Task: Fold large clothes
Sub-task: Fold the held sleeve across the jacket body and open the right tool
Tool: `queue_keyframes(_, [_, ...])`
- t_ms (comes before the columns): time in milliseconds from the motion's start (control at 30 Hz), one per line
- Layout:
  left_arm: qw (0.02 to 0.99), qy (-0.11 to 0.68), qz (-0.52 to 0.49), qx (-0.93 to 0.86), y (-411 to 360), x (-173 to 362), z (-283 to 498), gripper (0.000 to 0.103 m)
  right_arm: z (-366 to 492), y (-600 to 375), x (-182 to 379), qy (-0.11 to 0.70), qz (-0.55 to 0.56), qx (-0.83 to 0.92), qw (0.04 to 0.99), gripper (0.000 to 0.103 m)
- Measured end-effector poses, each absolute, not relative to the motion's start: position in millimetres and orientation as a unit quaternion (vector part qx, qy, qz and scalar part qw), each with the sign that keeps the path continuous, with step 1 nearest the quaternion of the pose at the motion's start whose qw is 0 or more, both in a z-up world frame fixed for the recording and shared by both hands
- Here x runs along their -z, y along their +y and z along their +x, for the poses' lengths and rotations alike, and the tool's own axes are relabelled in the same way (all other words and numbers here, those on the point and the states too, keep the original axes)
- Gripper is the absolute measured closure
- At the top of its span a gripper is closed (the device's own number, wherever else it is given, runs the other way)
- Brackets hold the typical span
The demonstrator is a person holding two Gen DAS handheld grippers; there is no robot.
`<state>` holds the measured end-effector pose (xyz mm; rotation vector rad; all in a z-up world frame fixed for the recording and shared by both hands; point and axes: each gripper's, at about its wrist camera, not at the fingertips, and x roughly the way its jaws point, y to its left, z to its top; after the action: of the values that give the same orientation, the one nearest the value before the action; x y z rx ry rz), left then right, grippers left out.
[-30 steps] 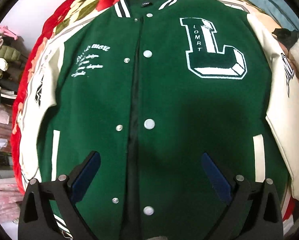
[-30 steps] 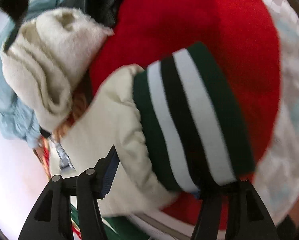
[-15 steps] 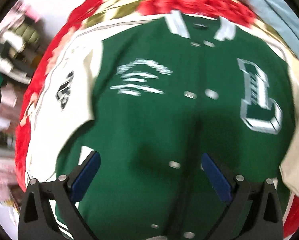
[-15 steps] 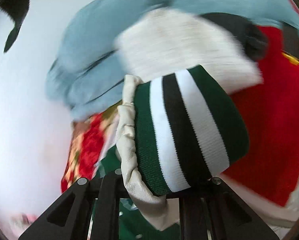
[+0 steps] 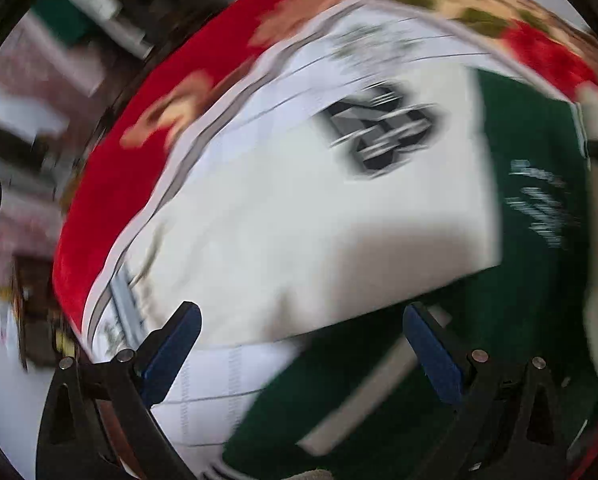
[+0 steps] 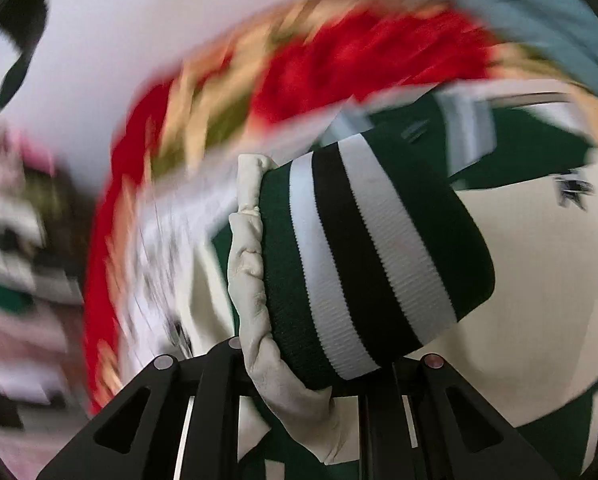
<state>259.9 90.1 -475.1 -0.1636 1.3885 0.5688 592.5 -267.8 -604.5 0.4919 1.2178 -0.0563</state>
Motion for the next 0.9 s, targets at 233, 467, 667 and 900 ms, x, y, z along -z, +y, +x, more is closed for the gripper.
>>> queue_keyframes(233, [0.679, 0.644, -0.208, -0.285, 184.0, 489.2, 181.6, 0.000, 532.2, -175.6, 638.1, 0.644, 0.209, -0.085, 0.731, 0.044])
queue_keyframes(467, [0.600, 0.567, -0.494, -0.272, 257.7, 554.3, 143.0, 0.001, 484.3, -225.3, 605.8, 0.635, 0.247, -0.055, 0.730, 0.043])
queue_keyframes(667, [0.611, 0.499, -0.500, -0.357, 306.4, 574.9, 155.3, 0.065, 477.4, -233.2, 613.9, 0.646, 0.236, -0.035, 0.725, 0.043])
queue_keyframes(900, [0.690, 0.453, -0.417, -0.382, 390.8, 551.3, 208.5, 0.085, 496.9, -190.8, 623.3, 0.641, 0.233, -0.057, 0.729, 0.043])
